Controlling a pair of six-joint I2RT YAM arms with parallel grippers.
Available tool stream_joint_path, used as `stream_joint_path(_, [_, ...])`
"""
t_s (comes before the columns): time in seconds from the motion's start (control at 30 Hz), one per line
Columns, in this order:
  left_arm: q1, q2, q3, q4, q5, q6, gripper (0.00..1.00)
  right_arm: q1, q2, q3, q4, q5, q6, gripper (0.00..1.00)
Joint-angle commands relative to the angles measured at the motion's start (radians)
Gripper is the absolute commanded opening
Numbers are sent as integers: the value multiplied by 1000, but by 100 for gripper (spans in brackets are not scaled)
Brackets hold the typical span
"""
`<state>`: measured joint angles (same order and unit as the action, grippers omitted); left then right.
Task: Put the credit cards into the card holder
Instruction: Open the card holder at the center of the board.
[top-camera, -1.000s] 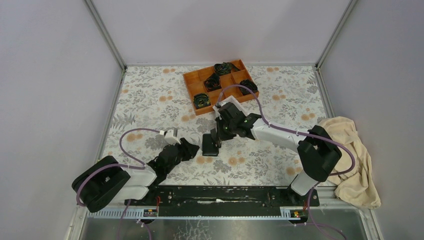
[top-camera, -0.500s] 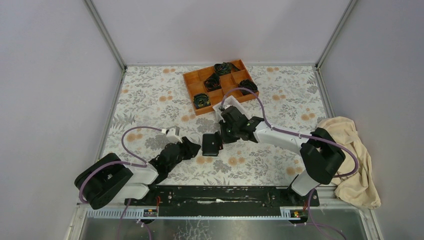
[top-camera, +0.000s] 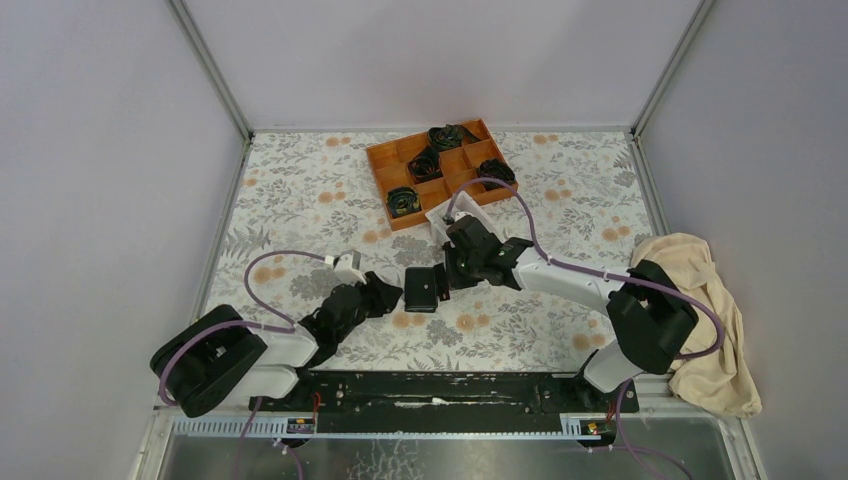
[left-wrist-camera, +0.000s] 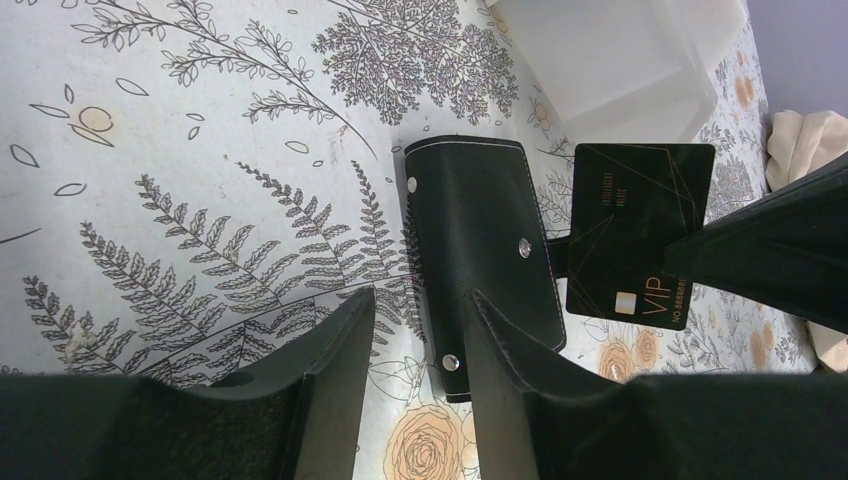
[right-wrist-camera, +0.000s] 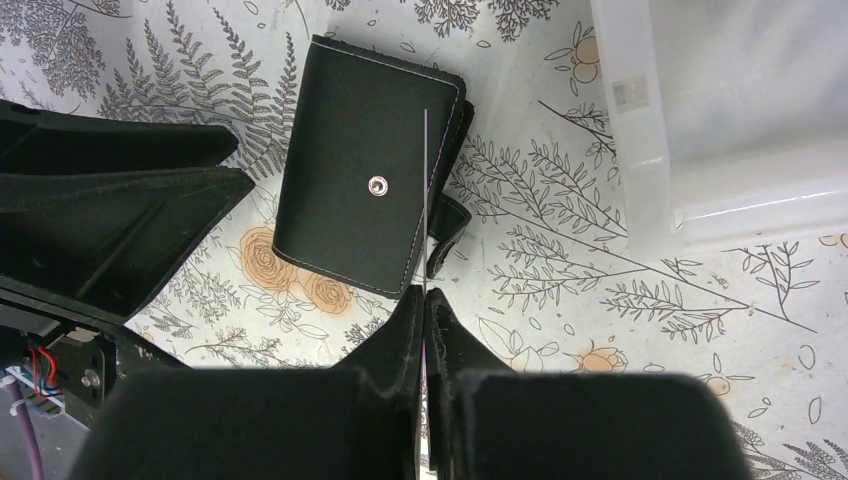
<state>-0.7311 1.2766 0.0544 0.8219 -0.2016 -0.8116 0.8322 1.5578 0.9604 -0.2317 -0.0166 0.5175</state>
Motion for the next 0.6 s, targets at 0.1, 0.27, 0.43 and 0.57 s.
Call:
stream_joint_path(0.1, [7,24,29,55,3,25,45,4,-32,-30,70,7,31,0])
stream_joint_path(0.27, [7,45,22,91,13,20,44,-3,-38,-58,106,-9,47,0])
stream_joint_path(0.43, [7,74,25,123,22,12,43,-18,-47,-89,148,-37,71,0])
stream_joint_path(0.57, [7,100,25,146,28,4,42,-33,-61,-124,190,-63,95,0])
